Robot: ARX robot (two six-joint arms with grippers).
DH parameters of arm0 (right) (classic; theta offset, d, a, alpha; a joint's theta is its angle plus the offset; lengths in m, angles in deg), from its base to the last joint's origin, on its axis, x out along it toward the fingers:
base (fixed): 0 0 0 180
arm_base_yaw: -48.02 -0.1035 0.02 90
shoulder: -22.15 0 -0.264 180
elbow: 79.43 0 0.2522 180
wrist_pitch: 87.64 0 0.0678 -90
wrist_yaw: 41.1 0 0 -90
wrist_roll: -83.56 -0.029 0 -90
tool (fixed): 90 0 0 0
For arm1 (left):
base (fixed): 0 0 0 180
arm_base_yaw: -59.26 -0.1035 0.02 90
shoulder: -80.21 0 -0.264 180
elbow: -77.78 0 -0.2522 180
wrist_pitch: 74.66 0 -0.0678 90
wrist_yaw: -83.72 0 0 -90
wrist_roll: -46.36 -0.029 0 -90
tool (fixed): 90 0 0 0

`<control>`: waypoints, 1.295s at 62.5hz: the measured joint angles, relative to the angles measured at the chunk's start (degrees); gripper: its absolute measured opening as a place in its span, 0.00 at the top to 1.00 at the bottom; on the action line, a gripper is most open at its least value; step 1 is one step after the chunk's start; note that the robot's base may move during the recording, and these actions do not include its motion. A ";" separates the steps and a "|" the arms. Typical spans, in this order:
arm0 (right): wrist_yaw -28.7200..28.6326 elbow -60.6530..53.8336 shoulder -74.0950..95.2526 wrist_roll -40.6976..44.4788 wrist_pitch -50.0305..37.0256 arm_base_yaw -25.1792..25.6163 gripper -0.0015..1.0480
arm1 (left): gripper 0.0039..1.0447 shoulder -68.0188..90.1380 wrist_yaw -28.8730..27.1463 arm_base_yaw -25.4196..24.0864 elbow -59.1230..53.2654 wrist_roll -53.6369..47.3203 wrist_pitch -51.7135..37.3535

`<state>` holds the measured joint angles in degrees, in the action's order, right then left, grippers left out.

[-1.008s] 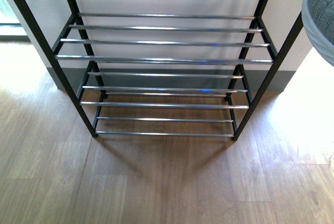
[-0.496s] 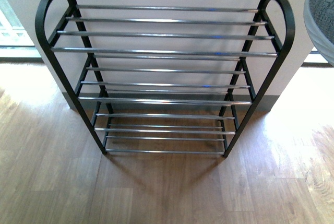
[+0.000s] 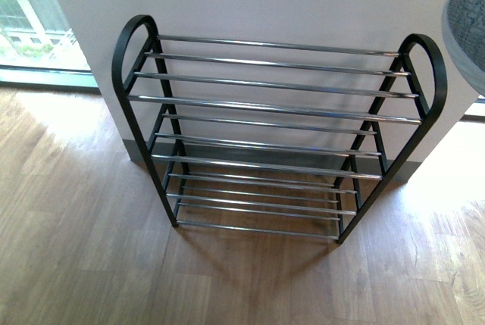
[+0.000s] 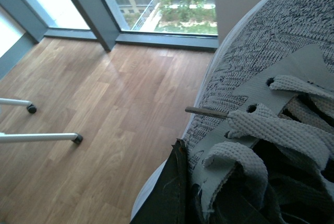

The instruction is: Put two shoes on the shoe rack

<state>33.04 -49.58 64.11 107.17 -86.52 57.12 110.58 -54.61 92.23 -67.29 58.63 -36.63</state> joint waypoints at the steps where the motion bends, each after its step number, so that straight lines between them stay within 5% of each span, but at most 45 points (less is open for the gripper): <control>1: -0.22 0.00 0.02 0.00 0.00 -0.04 0.99 | 0.99 0.00 -0.28 -0.04 0.00 0.00 0.02; 19: -3.26 -0.63 0.81 -3.08 -3.85 -0.15 0.99 | 0.99 -0.04 0.33 0.02 0.00 0.00 0.02; 43: 15.96 13.49 32.74 -15.34 -14.21 -15.08 0.99 | 0.99 -0.04 -0.09 0.02 0.00 0.00 0.02; 81: 31.85 52.74 76.70 -38.29 -7.04 -16.81 0.99 | 0.99 -0.04 -0.24 0.02 0.00 0.00 0.02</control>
<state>64.88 3.16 140.80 68.88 -93.56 40.32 110.53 -54.85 92.25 -67.29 58.63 -36.60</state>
